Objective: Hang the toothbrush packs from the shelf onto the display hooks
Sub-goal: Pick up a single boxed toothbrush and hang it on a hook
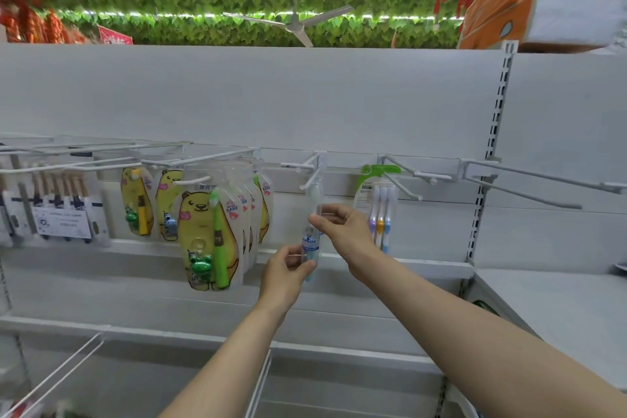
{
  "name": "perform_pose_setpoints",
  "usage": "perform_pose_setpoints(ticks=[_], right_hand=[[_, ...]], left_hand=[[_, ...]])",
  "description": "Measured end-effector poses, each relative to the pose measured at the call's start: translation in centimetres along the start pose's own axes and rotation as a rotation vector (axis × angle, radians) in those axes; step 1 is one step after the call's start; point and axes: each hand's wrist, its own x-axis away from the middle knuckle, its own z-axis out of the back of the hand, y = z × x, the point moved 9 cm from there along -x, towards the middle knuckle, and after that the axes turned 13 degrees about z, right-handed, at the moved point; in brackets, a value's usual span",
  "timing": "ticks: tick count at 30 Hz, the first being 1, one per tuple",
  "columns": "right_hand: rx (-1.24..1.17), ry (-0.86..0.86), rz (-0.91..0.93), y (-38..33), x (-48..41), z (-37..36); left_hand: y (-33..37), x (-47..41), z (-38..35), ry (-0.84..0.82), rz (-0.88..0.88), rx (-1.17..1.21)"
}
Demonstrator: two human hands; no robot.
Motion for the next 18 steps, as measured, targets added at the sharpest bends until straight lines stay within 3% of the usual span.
perform_pose_setpoints(ticks=[6,10,18], right_hand=[[0.063,0.038,-0.055,-1.9,2.5,1.0],[0.273,0.062,-0.082,-4.3,6.5,4.3],[1.110,-0.358,0.012,-12.5,15.3,9.8]], left_hand=[[0.6,2.3,1.2,0.015,0.031,-0.068],[1.6,5.7,2.7,0.072,-0.008,-0.227],[6.8,16.0,1.4,-0.029,-0.364,-0.774]])
